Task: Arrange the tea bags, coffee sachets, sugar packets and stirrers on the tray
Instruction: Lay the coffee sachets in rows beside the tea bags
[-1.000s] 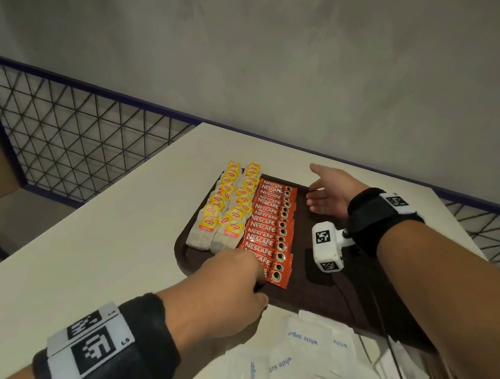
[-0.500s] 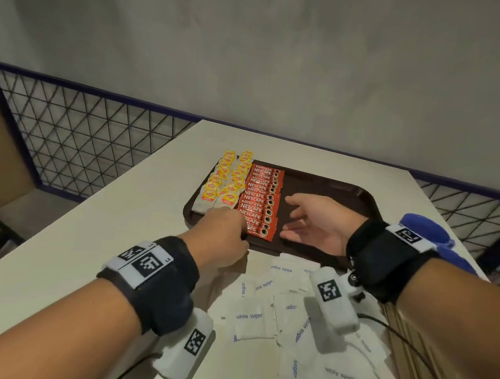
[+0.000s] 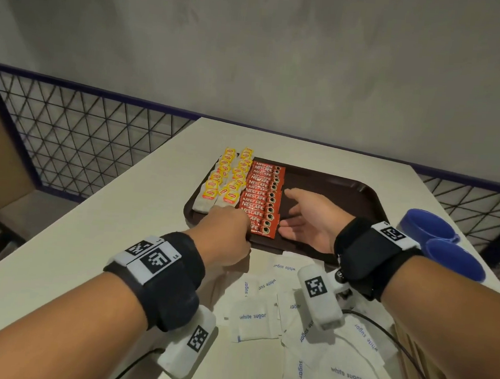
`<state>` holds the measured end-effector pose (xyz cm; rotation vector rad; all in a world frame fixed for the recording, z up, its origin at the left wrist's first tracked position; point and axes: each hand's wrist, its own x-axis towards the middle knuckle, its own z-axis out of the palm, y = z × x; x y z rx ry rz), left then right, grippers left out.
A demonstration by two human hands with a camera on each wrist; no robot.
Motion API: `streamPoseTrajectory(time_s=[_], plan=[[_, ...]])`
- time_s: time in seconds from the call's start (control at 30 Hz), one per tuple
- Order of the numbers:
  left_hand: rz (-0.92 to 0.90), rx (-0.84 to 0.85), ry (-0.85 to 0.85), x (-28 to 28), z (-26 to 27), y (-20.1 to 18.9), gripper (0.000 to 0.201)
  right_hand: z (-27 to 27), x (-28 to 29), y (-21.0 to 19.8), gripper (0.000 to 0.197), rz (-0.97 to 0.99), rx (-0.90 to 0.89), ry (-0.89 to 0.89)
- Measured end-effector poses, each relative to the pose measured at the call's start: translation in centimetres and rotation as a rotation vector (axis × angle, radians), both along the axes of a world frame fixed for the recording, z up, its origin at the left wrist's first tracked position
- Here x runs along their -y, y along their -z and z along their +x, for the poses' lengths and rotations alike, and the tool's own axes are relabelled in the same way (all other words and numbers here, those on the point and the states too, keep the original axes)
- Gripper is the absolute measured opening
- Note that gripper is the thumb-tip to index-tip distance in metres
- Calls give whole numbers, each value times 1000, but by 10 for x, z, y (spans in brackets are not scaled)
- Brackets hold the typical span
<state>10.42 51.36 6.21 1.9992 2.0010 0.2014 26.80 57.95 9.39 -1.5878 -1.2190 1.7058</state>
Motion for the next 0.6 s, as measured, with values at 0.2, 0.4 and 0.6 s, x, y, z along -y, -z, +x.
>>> streamPoseTrajectory(time_s=[0.2, 0.4, 0.6], plan=[[-19, 89, -6, 7, 1, -14, 28, 13, 3, -9, 49, 78, -1, 28], [36, 113, 33, 53, 6, -48, 38, 61, 59, -47, 22, 458, 480, -424], [-326, -168, 44, 104, 24, -38, 121, 114, 124, -36, 100, 424, 1145, -942]])
